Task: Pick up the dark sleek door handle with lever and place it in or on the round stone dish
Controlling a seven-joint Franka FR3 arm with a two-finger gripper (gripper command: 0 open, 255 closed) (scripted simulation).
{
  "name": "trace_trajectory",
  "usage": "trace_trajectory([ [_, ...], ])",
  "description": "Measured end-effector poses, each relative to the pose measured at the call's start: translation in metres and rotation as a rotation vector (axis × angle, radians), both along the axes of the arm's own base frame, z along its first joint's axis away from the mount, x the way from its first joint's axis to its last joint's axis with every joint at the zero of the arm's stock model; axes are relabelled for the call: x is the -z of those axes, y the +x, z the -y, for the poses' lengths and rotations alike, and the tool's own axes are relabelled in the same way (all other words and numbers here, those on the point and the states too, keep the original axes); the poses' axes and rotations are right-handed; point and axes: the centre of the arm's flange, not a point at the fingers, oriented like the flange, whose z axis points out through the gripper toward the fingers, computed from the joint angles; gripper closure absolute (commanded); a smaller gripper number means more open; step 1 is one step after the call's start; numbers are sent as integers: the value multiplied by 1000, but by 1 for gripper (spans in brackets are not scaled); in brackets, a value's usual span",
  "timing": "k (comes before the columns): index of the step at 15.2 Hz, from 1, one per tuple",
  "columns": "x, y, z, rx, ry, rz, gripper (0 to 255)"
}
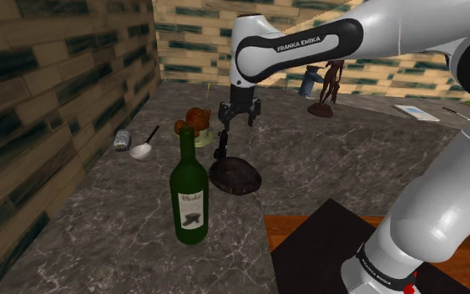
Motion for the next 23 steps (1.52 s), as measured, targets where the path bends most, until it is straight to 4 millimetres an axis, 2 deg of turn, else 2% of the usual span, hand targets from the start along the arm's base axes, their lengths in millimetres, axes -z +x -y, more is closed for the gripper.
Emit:
trace_trajectory([
  [4,17,46,-17,26,12,5,0],
  [6,24,54,-21,32,15,6,0],
  [13,61,60,-22,34,16,6,0],
  [19,64,59,-22,34,16,7,0],
  [20,64,59,-22,34,16,7,255],
  [23,63,59,-22,34,16,7,255],
])
